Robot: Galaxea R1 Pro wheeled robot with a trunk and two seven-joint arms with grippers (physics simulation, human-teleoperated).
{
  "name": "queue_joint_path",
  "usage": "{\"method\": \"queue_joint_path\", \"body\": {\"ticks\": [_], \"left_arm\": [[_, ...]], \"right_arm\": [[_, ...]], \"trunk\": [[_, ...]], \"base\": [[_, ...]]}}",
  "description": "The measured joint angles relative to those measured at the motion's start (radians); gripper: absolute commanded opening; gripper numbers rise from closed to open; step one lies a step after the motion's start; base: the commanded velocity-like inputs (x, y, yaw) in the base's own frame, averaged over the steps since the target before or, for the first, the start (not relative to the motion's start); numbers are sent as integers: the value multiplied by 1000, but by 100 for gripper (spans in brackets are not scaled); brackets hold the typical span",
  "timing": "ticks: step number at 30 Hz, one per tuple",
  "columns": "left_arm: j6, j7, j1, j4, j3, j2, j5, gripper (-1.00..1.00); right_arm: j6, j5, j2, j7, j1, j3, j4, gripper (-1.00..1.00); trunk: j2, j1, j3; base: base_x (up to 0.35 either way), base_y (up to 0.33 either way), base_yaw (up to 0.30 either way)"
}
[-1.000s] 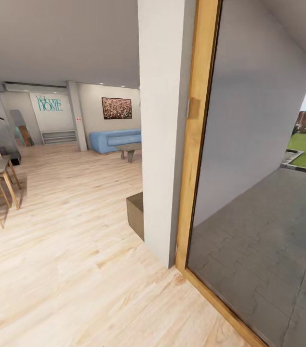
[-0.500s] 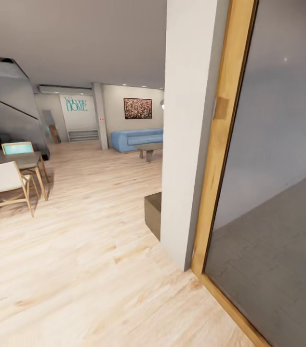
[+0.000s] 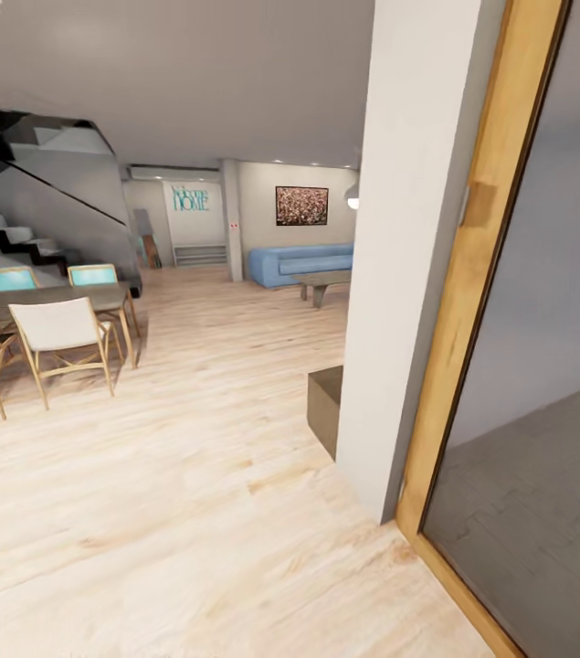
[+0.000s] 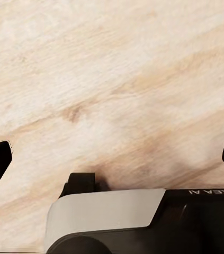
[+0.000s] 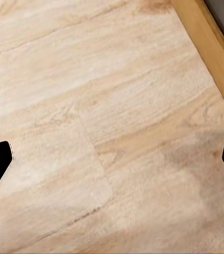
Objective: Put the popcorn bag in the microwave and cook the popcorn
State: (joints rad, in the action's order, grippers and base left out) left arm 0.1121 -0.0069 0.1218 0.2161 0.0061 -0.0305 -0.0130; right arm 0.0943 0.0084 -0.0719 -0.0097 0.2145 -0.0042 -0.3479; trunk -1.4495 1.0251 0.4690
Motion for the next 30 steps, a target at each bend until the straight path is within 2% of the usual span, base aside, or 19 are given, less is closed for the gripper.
{"method": "queue_joint_path", "body": {"ticks": [3, 8, 11, 23, 30], "left_arm": [[1, 0, 0, 0, 10, 0, -1, 100], [1, 0, 0, 0, 70, 1, 0, 100], [1, 0, 0, 0, 86, 1, 0, 100], [1, 0, 0, -2, 92, 1, -1, 100], [1, 0, 0, 0, 93, 1, 0, 100]], "right_arm": [[3, 0, 3, 0, 0, 5, 3, 100], [4, 0, 5, 0, 0, 8, 4, 100], [4, 0, 6, 0, 0, 8, 4, 100], [4, 0, 6, 0, 0, 8, 4, 100], [4, 1, 6, 0, 0, 8, 4, 100]], "trunk": [[0, 0, 0], [0, 0, 0], [0, 0, 0], [0, -1, 0], [0, 0, 0]], "base": [[0, 0, 279], [0, 0, 279], [0, 0, 279], [279, 0, 279], [28, 0, 278]]}}
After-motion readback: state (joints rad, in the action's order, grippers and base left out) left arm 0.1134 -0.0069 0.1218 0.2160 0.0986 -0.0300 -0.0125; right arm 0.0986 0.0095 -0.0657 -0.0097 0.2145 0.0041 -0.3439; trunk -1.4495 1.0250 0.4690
